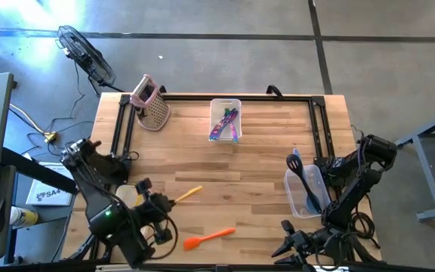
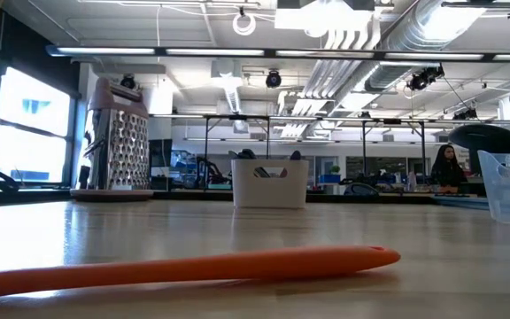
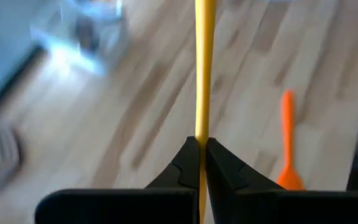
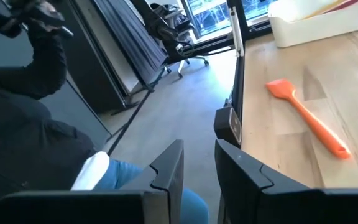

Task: Pick & Place Kitchen Items
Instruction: Put the yellow spatula into the left white bin

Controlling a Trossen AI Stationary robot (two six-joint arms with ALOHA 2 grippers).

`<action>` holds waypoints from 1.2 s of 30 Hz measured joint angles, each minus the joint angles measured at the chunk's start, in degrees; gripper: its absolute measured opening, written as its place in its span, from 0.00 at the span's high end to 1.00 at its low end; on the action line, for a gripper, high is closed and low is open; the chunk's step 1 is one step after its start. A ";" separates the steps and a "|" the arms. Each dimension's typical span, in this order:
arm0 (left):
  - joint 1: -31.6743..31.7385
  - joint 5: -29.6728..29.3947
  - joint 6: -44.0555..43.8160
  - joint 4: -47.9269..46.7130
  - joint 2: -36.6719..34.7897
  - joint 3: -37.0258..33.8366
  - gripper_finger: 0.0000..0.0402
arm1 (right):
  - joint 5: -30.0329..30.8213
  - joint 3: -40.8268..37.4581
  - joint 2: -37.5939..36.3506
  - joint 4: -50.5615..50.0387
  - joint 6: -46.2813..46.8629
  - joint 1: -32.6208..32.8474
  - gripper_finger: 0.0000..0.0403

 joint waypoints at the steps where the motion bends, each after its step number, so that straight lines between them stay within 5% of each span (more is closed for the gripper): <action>1: 0.02 2.19 -2.45 0.16 -1.15 -2.87 1.00 | -0.03 0.00 0.00 -0.14 -0.36 0.00 0.79; 9: -3.72 13.64 -21.97 0.19 -11.66 -22.49 1.00 | -0.06 0.00 0.00 -0.32 -2.89 0.01 0.79; 21: -19.34 27.88 -55.63 0.59 -11.89 -30.18 1.00 | 0.24 0.00 0.00 -0.26 -4.11 -2.01 0.79; 36: -19.65 31.53 -56.00 5.00 -7.70 -30.30 1.00 | 0.12 0.00 0.00 -0.30 -4.28 -2.42 0.79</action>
